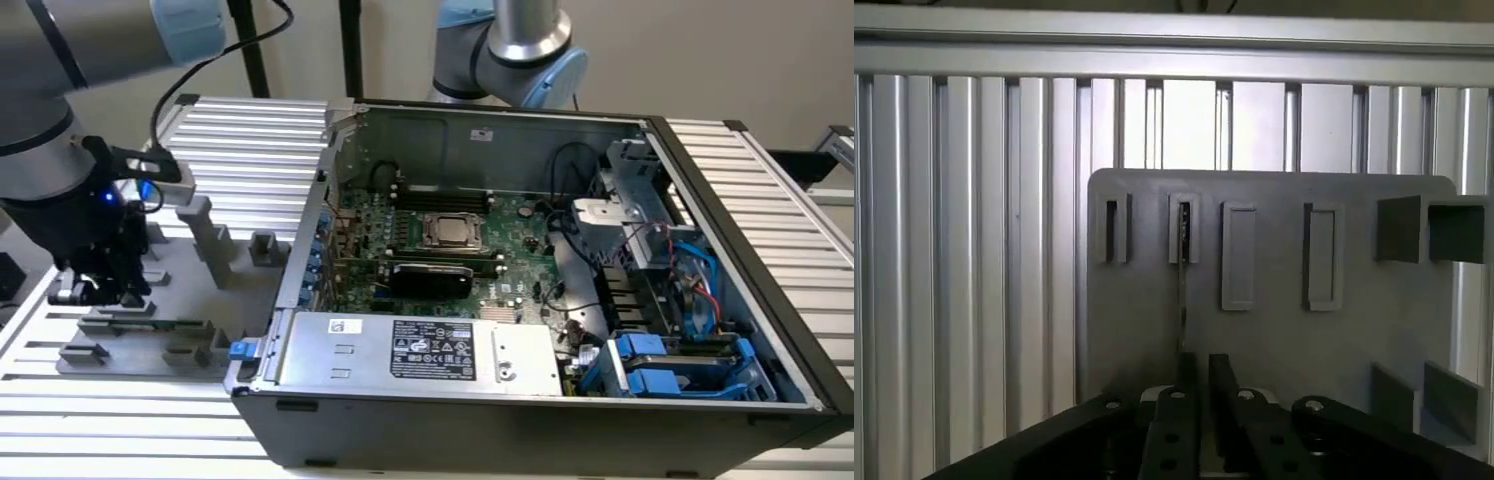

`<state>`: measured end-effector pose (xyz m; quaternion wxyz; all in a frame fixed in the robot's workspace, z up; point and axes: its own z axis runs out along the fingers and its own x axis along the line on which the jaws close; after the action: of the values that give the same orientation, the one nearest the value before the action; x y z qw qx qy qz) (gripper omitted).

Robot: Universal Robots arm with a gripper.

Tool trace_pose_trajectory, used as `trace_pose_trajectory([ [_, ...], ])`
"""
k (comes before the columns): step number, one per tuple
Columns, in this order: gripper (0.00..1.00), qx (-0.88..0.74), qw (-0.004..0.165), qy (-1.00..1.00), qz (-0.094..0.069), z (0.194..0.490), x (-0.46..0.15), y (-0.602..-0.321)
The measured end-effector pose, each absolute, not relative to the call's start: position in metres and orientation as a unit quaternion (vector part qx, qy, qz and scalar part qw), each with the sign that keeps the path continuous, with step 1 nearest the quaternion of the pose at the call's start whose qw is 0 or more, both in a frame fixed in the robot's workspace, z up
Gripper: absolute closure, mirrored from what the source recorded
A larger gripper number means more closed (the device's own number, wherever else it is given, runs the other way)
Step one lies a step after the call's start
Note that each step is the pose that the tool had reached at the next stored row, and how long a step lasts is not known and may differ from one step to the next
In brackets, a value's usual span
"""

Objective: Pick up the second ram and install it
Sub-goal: 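Pick up the second ram and move it above second insertion slot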

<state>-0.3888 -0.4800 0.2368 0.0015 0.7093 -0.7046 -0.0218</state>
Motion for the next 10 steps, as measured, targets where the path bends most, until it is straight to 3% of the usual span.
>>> trace_pose_trajectory([
  [10, 0.0, 0.711, 0.002, -0.703, -0.022, 0.222, -0.389, -0.486],
])
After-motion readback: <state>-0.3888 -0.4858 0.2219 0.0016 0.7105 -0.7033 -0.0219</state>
